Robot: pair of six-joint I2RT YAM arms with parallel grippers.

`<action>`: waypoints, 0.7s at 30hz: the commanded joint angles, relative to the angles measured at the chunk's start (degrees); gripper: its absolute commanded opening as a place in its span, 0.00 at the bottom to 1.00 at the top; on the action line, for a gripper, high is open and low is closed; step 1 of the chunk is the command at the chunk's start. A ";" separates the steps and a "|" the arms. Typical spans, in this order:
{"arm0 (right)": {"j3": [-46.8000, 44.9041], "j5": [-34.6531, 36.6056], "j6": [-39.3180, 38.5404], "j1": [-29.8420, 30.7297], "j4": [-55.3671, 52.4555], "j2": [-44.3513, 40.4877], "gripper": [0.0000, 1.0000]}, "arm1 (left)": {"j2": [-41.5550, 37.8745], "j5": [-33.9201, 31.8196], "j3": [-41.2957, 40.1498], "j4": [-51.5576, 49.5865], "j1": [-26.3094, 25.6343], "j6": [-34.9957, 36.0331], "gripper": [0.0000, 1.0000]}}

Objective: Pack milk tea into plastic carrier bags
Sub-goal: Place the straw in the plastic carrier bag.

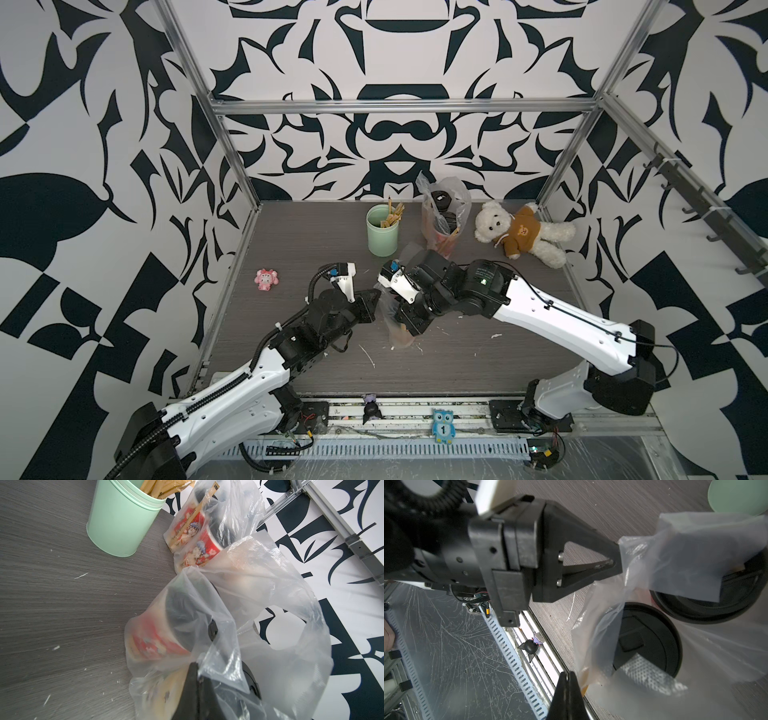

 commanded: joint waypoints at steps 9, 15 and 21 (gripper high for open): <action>1.02 0.39 1.07 0.31 0.16 -2.17 0.33 | 0.36 0.24 1.55 0.25 -0.26 -0.56 0.00; 5.46 1.13 -0.90 0.29 1.57 -4.61 0.68 | 0.08 0.68 0.77 0.78 -0.35 -0.65 0.00; 12.36 8.06 -4.53 -1.57 2.34 -4.46 0.67 | -0.18 1.76 0.12 1.53 -0.35 -0.56 0.00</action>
